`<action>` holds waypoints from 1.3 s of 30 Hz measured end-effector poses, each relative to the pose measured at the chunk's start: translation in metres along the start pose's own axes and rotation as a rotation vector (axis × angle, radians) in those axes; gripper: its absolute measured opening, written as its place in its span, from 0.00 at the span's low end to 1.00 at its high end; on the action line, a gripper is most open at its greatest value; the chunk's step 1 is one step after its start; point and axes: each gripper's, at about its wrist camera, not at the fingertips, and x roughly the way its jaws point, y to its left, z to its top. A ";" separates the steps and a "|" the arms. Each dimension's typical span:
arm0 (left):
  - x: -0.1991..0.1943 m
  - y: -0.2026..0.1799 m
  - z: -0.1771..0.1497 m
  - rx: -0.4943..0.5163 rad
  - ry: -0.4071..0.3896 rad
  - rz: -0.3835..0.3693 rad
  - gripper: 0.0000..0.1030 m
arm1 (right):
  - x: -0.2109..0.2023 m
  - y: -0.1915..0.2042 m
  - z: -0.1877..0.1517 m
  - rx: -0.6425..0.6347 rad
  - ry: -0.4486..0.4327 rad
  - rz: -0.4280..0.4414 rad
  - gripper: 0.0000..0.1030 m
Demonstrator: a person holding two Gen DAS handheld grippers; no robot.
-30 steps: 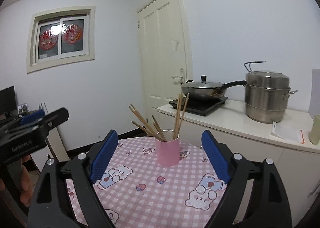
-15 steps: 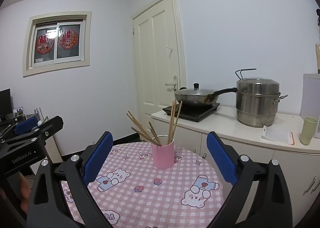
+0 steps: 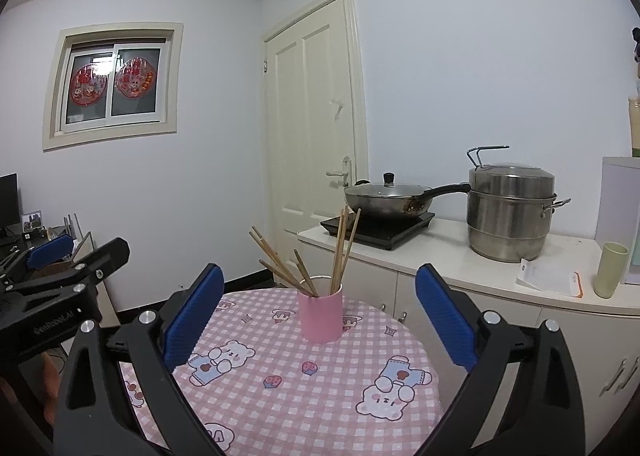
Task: Organize utensils
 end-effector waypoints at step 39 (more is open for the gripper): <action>0.008 0.002 -0.003 -0.005 0.023 -0.001 0.91 | 0.003 0.011 0.001 0.000 0.018 0.010 0.92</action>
